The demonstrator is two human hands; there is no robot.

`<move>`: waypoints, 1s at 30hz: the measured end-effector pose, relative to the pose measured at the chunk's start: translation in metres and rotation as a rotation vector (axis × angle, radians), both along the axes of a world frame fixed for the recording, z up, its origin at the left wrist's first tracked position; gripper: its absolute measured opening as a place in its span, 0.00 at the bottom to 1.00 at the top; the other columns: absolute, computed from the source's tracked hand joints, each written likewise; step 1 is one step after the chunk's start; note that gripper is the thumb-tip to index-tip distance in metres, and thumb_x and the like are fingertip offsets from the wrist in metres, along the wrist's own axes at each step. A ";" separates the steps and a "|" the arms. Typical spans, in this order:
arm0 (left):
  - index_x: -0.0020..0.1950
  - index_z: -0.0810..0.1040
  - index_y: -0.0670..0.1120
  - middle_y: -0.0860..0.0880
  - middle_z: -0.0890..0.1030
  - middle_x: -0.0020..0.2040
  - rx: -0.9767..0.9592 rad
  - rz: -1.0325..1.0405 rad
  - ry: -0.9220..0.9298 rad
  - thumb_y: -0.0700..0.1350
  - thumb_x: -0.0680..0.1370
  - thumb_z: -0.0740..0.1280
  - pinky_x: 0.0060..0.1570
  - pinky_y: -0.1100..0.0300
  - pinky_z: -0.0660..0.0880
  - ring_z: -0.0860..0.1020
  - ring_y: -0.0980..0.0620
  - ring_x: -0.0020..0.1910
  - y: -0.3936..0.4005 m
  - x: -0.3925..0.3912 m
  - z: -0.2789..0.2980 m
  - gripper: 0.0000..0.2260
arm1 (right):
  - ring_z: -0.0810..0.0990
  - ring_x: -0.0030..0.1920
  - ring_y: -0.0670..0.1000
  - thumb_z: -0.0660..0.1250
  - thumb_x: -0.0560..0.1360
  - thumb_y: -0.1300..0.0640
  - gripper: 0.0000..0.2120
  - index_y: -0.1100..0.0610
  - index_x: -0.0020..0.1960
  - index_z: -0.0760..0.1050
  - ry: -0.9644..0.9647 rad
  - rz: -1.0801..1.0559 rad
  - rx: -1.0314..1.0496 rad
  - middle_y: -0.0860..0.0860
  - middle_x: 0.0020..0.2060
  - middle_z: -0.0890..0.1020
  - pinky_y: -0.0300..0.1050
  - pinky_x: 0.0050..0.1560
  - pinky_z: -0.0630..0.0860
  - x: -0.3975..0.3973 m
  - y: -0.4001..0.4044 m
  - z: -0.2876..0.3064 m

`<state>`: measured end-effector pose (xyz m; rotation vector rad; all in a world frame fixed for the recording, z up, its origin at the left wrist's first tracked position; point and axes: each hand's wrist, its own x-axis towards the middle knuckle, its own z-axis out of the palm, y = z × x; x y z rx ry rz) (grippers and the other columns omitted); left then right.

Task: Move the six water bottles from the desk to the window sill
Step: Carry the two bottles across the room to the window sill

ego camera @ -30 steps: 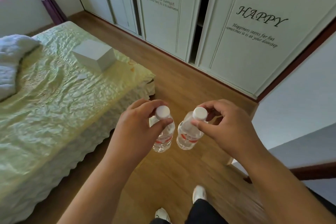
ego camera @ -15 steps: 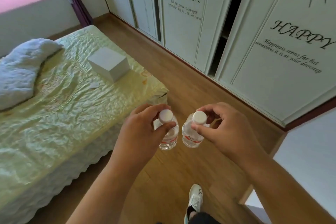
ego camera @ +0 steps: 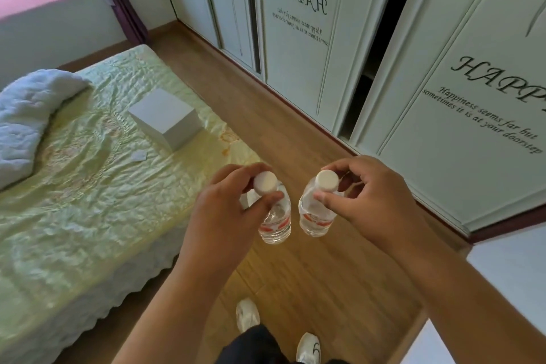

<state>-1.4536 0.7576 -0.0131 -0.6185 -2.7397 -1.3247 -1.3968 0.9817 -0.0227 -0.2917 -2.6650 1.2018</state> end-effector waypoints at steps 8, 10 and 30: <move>0.58 0.79 0.61 0.66 0.77 0.52 -0.029 -0.137 -0.011 0.54 0.72 0.74 0.46 0.74 0.69 0.76 0.65 0.52 0.023 -0.109 -0.013 0.15 | 0.76 0.48 0.31 0.79 0.65 0.40 0.18 0.37 0.51 0.77 -0.006 -0.127 0.088 0.33 0.43 0.78 0.26 0.34 0.72 -0.081 0.014 -0.001; 0.58 0.78 0.62 0.67 0.76 0.52 -0.024 -0.170 0.007 0.54 0.72 0.74 0.46 0.72 0.69 0.76 0.64 0.52 0.029 -0.137 -0.010 0.15 | 0.76 0.49 0.31 0.79 0.65 0.39 0.19 0.38 0.52 0.77 0.001 -0.162 0.092 0.33 0.44 0.78 0.25 0.34 0.72 -0.103 0.017 0.002; 0.58 0.76 0.65 0.68 0.76 0.51 -0.126 -0.156 0.073 0.56 0.72 0.73 0.46 0.72 0.71 0.75 0.66 0.52 0.116 -0.313 -0.003 0.16 | 0.76 0.50 0.31 0.79 0.67 0.42 0.18 0.37 0.52 0.75 0.006 -0.108 0.012 0.33 0.45 0.78 0.27 0.38 0.74 -0.290 0.103 -0.003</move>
